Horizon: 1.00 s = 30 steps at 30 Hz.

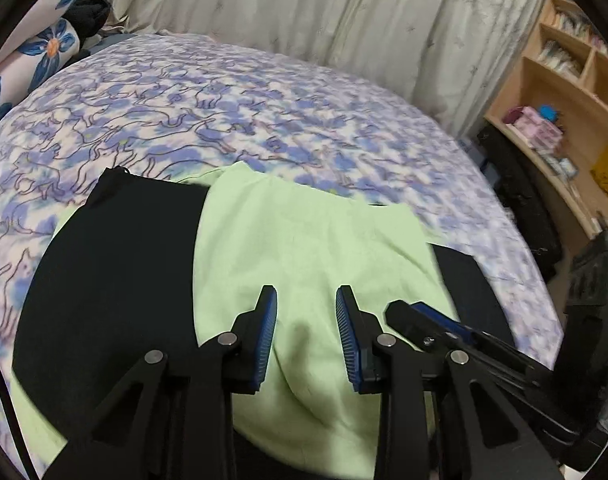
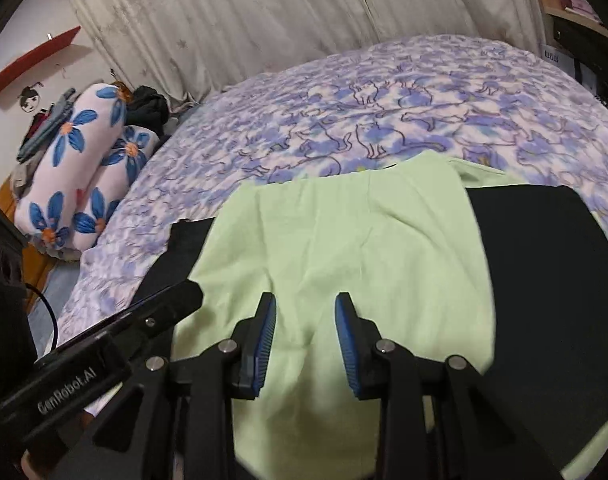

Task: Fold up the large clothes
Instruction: 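Press the light-green hood flat onto the black bundle with both tools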

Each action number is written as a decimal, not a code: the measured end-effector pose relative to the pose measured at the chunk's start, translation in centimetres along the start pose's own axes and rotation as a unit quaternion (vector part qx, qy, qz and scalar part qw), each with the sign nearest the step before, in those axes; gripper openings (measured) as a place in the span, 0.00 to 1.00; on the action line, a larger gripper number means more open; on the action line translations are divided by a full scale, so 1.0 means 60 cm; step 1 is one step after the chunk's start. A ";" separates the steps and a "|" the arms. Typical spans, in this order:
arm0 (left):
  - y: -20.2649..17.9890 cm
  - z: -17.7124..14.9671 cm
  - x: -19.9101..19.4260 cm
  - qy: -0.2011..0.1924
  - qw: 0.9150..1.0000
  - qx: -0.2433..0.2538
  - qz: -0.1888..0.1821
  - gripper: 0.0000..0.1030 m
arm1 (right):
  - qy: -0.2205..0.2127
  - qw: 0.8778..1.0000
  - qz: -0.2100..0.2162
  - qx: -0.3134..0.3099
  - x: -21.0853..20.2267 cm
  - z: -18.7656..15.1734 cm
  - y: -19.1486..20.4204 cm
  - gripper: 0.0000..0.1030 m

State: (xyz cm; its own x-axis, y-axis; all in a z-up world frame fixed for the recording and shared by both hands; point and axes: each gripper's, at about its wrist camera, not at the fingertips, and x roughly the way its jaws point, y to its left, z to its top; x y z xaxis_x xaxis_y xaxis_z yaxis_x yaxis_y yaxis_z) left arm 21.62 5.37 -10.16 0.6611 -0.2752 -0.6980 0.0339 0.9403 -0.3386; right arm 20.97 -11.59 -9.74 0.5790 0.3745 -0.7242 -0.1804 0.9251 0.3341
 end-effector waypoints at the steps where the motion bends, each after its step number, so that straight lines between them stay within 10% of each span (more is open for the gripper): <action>1: 0.005 0.002 0.017 0.003 1.000 0.000 0.010 0.28 | 0.001 1.000 -0.014 -0.001 0.014 0.004 -0.008 0.30; 4: 0.030 0.002 0.063 0.024 0.999 0.001 0.048 0.26 | -0.003 0.998 -0.061 -0.001 0.032 0.007 -0.045 0.29; 8: 0.068 -0.014 0.086 0.036 0.998 -0.003 0.042 0.21 | 0.008 0.995 -0.088 0.034 0.031 -0.006 -0.123 0.00; 18: 0.055 -0.018 0.066 0.036 0.998 -0.002 0.052 0.27 | 0.012 0.996 -0.076 0.037 0.001 -0.028 -0.119 0.02; 24: 0.037 -0.022 -0.011 0.017 0.997 0.005 0.070 0.53 | -0.006 0.997 -0.059 0.042 -0.056 -0.022 -0.091 0.02; 30: 0.025 -0.031 -0.110 0.004 0.998 -0.006 0.068 0.53 | -0.039 0.998 -0.035 0.027 -0.158 -0.025 -0.036 0.02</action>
State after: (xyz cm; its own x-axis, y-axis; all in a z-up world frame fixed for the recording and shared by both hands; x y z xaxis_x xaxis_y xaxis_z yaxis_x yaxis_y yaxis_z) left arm 15.92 8.24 -7.22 0.6524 -0.1475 -0.7434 -0.0638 0.9667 -0.2478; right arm 14.65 -17.07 -4.51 0.6487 0.3014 -0.6988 -0.0959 0.9433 0.3178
